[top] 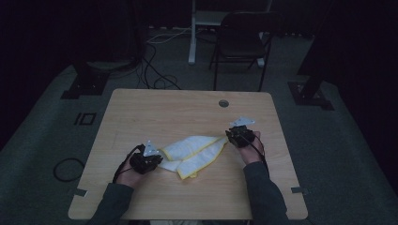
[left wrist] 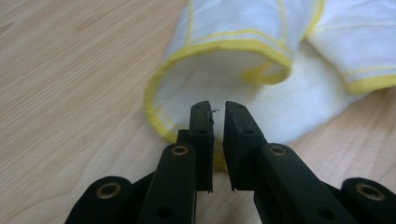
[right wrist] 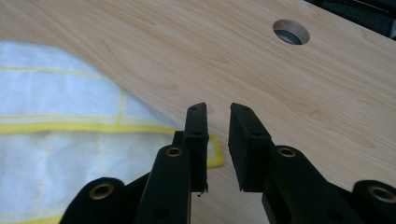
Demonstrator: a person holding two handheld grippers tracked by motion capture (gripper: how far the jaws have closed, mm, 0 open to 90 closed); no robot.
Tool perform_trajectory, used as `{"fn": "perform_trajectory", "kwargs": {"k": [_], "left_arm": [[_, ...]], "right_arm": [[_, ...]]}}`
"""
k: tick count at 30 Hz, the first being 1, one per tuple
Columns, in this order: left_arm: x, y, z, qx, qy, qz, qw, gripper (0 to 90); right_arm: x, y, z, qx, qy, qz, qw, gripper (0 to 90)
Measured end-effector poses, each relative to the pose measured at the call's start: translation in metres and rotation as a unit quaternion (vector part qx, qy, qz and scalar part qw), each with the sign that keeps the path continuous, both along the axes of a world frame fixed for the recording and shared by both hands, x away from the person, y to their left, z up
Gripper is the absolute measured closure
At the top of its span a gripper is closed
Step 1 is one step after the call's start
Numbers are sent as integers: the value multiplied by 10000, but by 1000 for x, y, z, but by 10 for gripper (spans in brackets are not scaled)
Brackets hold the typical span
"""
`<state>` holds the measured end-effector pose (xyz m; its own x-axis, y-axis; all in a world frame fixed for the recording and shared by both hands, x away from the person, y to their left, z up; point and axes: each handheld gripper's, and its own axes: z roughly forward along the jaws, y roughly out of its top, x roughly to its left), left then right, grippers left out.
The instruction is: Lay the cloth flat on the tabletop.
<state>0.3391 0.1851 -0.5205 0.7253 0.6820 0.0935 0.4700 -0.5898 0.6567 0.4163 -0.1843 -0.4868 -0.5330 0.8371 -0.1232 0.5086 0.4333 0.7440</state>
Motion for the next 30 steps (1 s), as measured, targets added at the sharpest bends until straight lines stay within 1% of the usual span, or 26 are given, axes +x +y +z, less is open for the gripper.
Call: {"fn": "perform_trajectory", "kwargs": {"k": [1,4,9,11,12,15,20,23,25,26,28,30], "left_arm": [[-2,-2,0,-19,-12,-10,10000,815],[-5,-4,1,-68,-20,-67,10000,810],[-8,-7,2,-164,-29,-175,9997,792],[-9,-10,2,-159,-23,-199,9997,780],[-9,-10,2,-159,-23,-199,9997,773],[-9,-14,1,-215,14,-213,9995,730],[-9,-20,1,-329,43,-278,9991,700],[-9,-23,0,-378,73,-304,9988,681],[-8,-26,0,-375,72,-310,9988,683],[-8,-27,0,-382,69,-306,9988,700],[-8,-29,1,-366,64,-321,9988,752],[-7,-30,4,-409,55,-336,9986,804]], "right_arm": [[-5,2,-1,-6,-17,78,10000,772],[-10,6,-4,-15,-25,168,9999,772],[-18,17,-10,-81,32,339,9994,772],[-21,21,-12,-106,23,430,9990,769],[-21,21,-12,-106,23,430,9990,769],[-28,27,-14,-77,20,531,9986,760],[-36,33,-17,-49,9,627,9980,737],[-42,38,-20,-28,29,731,9973,722],[-45,40,-22,-25,31,791,9969,715],[-47,41,-22,-29,32,825,9966,713],[-51,44,-24,-23,54,889,9960,709],[-55,47,-27,-25,66,936,9956,706]]}}
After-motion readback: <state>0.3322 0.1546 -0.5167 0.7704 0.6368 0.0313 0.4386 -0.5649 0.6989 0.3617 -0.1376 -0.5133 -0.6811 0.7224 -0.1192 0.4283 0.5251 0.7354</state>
